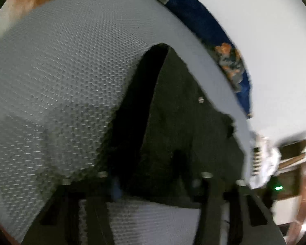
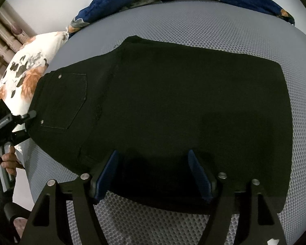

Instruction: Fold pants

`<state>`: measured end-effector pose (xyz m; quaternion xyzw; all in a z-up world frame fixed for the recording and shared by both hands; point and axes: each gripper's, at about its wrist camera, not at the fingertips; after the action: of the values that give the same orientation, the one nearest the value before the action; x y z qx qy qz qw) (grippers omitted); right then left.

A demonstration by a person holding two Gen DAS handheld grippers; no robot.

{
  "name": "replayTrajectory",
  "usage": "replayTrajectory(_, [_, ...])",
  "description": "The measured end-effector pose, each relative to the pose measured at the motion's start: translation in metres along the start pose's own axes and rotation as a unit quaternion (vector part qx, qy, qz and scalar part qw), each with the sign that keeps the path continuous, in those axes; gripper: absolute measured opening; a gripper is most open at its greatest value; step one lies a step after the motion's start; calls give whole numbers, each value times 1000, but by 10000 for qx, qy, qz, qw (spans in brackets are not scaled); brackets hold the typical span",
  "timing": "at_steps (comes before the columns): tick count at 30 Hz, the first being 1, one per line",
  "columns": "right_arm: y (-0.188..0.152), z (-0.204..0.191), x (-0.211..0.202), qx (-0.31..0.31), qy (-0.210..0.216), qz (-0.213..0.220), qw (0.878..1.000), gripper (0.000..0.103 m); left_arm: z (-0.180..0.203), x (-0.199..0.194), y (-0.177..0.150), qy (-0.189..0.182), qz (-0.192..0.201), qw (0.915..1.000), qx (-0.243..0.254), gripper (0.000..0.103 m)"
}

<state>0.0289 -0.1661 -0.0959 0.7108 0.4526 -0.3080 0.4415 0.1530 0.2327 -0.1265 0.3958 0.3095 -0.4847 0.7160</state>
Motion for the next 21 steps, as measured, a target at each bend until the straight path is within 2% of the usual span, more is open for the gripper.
replayTrajectory(4, [2,4,-3,99,69,10,9999,70,17,-11,-2,277,193,9991,241,29])
replayTrajectory(6, [2,8,-9,182,111,49,9998,69,31,-21,-2,368,328,9981,376,28])
replayTrajectory(10, [2,19,-29,309,126,303,9990,69,63,-42,-4,325,533,9965,561,26])
replayTrajectory(15, [4,41,-64,458,84,669,9967,69,114,-64,-7,-40,771,9925,952,25])
replayTrajectory(21, [10,76,-106,587,-135,1042,9927,69,192,-59,-19,-492,839,9848,1438,24])
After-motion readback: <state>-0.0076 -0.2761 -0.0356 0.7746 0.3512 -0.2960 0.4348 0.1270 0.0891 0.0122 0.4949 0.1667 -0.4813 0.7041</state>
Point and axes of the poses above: each gripper's, at about its wrist camera, not at the fingertips, and x roughly the way its jaws point, z to its right, y to its top, and after that the axes turned 8 degrees about y, right-handed
